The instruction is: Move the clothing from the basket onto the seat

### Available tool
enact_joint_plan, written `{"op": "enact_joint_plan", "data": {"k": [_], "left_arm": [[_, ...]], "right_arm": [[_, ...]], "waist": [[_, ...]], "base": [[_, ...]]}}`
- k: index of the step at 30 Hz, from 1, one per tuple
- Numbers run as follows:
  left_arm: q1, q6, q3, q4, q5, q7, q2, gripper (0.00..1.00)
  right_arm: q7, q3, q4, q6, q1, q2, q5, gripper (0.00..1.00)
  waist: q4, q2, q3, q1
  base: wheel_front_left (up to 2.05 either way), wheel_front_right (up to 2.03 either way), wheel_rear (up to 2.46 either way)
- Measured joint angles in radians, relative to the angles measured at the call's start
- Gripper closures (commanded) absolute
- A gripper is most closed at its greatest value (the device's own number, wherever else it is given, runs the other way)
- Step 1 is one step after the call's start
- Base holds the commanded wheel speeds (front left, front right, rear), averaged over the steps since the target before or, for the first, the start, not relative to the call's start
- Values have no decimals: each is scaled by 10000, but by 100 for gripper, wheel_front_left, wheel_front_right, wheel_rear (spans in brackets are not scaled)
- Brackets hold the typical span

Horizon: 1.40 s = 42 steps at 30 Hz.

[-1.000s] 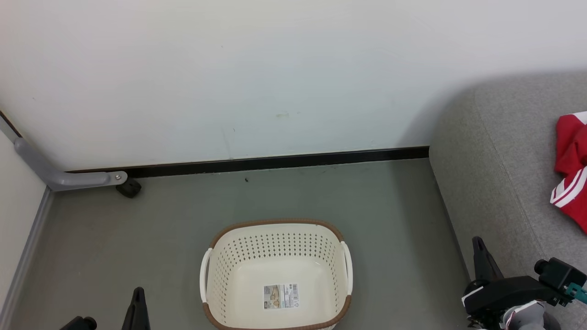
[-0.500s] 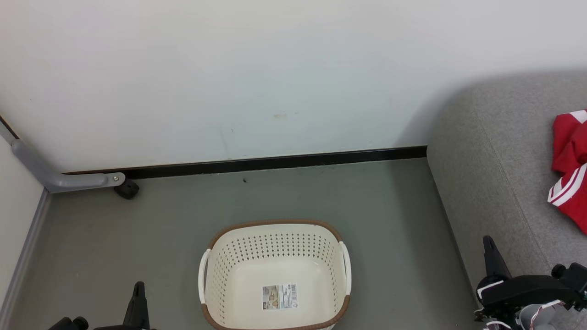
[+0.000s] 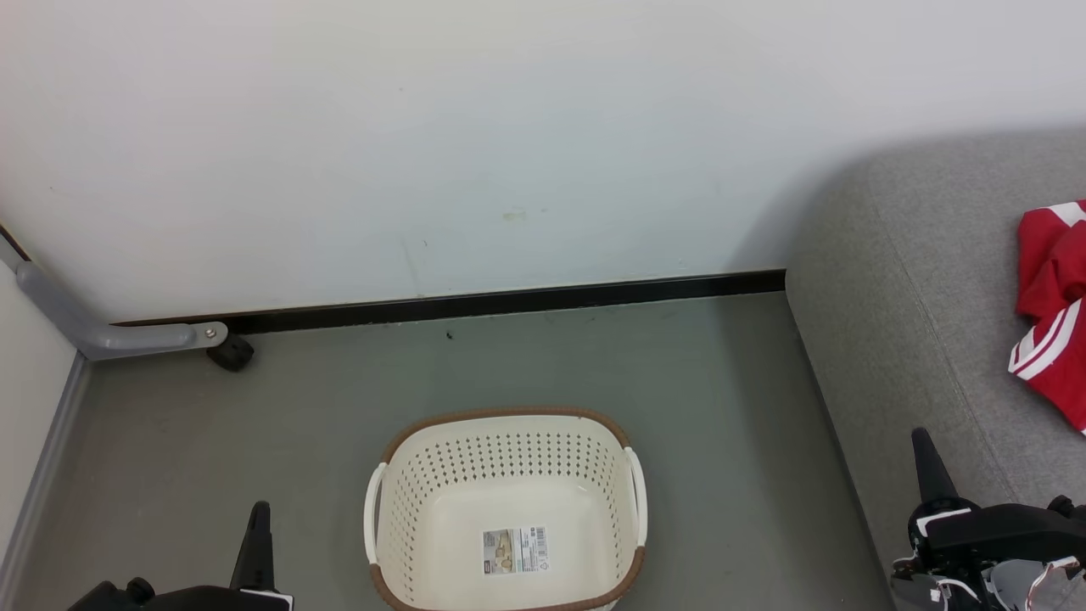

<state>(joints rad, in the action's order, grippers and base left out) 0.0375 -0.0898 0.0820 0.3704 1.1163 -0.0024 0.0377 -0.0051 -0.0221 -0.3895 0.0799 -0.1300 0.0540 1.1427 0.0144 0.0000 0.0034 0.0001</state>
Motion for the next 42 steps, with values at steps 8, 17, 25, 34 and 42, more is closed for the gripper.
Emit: {"op": "enact_joint_plan", "data": {"k": [8, 17, 25, 34, 42], "left_arm": [[12, -86, 13, -165, 1137, 282, 0, 100], [180, -173, 31, -337, 2449, 606, 2, 100], [218, -253, 46, -491, 3572, 894, 2, 100], [382, -341, 59, -635, 4688, 1154, 0, 100], [392, -341, 61, -644, 4815, 1154, 2, 100]], "right_arm": [[295, -280, 221, 86, 54, -21, 1085, 100], [585, -598, 426, 178, 174, -52, 2314, 100], [915, -878, 625, 272, 182, -69, 3398, 100], [1183, -1158, 823, 362, 220, -88, 4502, 100], [1183, -1160, 832, 362, 222, -98, 4502, 100]], "waist": [[-36, 0, -4, 0], [-76, 0, -8, 0], [-112, 0, -13, 0], [-145, 0, -18, 0], [-145, 0, -17, 0]], "base": [[0, 0, 0], [0, 0, 0], [0, 0, 0], [0, 0, 0], [0, 0, 0]]}}
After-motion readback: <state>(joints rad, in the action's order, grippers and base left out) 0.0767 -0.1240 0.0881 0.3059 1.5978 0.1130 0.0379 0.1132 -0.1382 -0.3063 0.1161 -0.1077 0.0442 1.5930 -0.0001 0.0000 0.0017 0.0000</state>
